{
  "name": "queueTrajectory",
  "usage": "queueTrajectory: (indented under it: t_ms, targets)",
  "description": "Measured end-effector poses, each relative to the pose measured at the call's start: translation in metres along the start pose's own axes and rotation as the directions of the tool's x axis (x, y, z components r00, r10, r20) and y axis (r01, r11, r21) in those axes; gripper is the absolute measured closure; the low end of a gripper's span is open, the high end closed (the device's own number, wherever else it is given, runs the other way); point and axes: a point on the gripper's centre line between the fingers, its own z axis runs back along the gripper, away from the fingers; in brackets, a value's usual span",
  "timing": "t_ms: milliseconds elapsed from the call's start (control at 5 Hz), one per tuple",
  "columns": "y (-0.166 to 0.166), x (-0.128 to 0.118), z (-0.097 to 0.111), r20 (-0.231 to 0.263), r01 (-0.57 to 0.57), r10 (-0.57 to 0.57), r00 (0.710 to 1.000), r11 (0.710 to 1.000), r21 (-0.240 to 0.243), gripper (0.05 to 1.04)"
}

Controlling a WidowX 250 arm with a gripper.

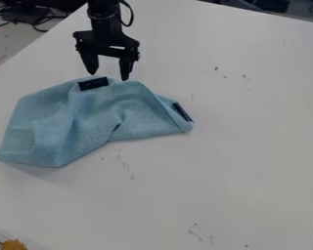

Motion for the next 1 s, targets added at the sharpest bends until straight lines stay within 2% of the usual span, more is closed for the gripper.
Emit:
queueTrajectory:
  t_ms: [200, 400, 800, 1000]
  targets:
    - [0.010, 0.010, -0.013, 0.007, 0.014, -0.013, 1.000, 1.000, -0.023, 0.082]
    - [0.014, 0.018, -0.019, -0.015, 0.048, -0.049, 0.999, 0.998, -0.033, 0.082]
    - [0.014, 0.017, -0.021, -0.019, 0.055, -0.056, 0.998, 0.997, -0.045, 0.082]
    - [0.012, 0.008, -0.026, -0.048, 0.045, -0.047, 0.998, 0.998, -0.052, 0.088]
